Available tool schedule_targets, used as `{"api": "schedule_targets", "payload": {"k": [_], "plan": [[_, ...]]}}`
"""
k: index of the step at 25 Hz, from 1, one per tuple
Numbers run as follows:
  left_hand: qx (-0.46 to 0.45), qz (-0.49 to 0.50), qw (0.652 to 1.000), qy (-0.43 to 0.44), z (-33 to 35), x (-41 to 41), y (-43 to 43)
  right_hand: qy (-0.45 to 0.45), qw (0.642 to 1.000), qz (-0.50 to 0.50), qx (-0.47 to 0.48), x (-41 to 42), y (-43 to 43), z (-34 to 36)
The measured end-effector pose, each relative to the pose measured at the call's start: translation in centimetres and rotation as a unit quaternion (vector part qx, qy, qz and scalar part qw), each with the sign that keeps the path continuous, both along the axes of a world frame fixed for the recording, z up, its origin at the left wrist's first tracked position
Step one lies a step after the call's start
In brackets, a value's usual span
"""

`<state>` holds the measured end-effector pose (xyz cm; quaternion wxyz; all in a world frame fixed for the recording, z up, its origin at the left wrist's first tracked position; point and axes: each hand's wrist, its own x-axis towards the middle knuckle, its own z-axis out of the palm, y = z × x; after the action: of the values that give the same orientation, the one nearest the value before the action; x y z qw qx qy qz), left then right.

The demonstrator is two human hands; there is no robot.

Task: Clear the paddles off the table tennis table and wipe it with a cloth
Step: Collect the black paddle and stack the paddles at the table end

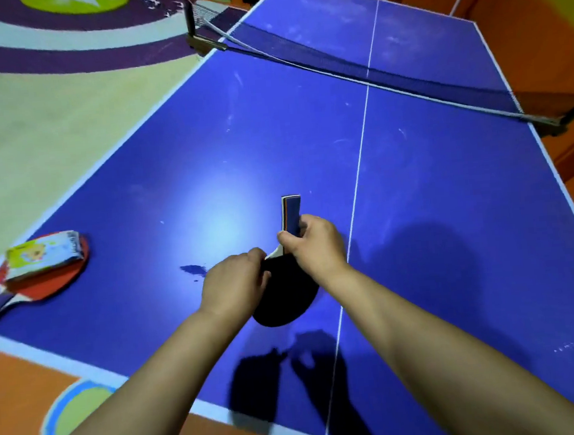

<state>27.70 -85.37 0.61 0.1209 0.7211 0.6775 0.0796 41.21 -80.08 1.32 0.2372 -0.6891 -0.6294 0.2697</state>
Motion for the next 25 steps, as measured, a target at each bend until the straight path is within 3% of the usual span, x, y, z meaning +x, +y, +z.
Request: {"api": "schedule_targets", "payload": {"k": [6,8,10,15,18,21,25], "plan": [[0.066,0.087,0.994,0.006,-0.3,-18.1,-7.7,0.131,0.991,0.018,0.007,-16.5,-6.2,0.9],[0.083,0.109,0.990,0.023,-0.2,-23.6,-9.3,0.092,0.994,0.059,-0.016,-21.1,-7.0,1.3],[0.098,0.100,0.989,0.047,0.0,-28.0,-10.0,-0.010,0.990,0.128,-0.048,-24.9,-7.3,1.7],[0.114,0.036,0.986,0.113,0.2,-33.9,-8.9,-0.169,0.940,0.260,-0.139,-31.6,-6.0,0.7],[0.151,0.021,0.982,0.115,-0.9,-37.7,-7.2,-0.150,0.918,0.300,-0.212,-35.3,-4.3,-0.7],[0.169,0.013,0.978,0.118,-1.2,-41.8,-5.2,-0.056,0.916,0.301,-0.259,-38.8,-2.7,-1.8],[0.200,0.074,0.974,0.077,-1.9,-46.2,-2.3,-0.068,0.951,0.251,-0.168,-42.5,-0.4,-3.1]]}}
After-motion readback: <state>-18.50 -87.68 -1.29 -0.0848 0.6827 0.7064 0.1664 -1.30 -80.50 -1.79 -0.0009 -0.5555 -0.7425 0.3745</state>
